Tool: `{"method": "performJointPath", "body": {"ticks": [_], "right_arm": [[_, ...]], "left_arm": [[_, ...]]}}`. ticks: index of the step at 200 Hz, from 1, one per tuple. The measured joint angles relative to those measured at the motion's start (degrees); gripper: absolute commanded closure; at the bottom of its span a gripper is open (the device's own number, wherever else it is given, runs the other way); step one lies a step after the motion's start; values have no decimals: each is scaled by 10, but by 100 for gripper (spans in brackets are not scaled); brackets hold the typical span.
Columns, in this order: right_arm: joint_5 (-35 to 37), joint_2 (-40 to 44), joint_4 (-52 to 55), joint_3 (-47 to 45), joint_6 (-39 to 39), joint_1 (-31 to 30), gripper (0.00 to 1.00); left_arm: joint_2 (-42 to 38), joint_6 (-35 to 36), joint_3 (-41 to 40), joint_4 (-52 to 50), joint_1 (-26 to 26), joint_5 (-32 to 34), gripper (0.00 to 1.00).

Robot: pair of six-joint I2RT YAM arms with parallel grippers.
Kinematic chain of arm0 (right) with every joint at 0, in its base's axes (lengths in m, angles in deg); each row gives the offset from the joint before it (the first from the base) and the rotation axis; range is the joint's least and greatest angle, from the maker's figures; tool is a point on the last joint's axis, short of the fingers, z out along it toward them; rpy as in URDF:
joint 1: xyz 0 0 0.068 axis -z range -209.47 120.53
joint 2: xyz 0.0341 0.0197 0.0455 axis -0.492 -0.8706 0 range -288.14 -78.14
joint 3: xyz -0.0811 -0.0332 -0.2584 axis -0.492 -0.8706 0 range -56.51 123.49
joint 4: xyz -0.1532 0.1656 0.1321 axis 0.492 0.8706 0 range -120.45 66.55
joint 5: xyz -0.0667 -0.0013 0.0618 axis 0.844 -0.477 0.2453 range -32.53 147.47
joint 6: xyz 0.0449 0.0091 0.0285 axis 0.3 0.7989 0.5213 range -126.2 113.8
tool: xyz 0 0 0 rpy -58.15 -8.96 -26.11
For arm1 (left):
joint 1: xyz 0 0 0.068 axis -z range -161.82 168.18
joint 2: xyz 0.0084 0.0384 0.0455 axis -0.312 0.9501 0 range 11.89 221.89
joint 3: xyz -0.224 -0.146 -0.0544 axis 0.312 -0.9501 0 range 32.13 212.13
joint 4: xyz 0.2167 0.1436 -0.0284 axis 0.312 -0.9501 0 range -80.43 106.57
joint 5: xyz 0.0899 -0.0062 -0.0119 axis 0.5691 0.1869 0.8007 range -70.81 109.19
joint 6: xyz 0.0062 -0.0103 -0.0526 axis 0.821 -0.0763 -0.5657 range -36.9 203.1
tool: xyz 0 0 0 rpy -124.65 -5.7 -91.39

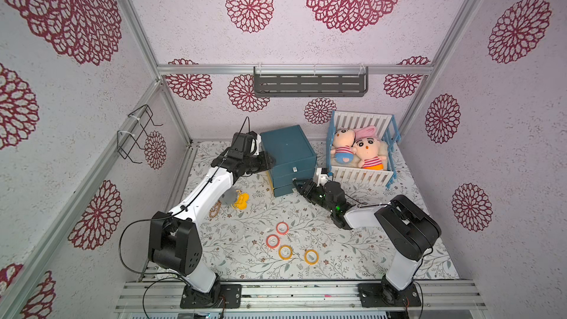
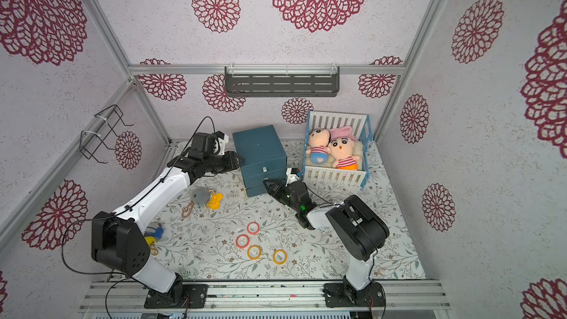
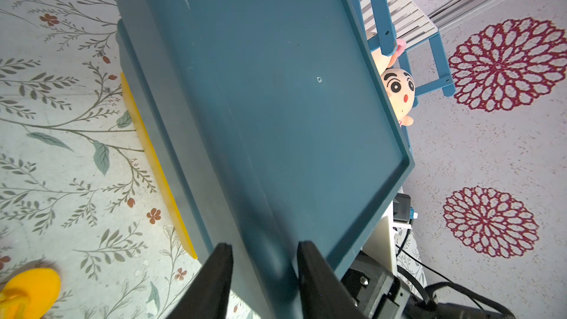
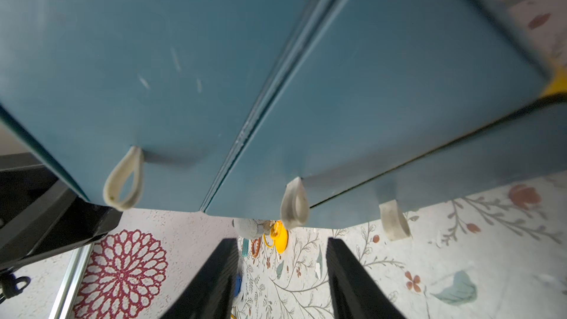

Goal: Place the transparent tape into the drawer according to color
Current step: Open the drawer in the storage box.

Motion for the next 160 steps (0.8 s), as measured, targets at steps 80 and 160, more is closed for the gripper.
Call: {"method": "performJointPath", "body": {"ticks": [80,160], "right_arm": [[-1,-22,-37,0,24,7,51],[-4,-50,-41,30,34,11,58]], "left_arm": [[-1,0,-1,1,0,0,59],[-1,0,-1,2,0,0,59]]}}
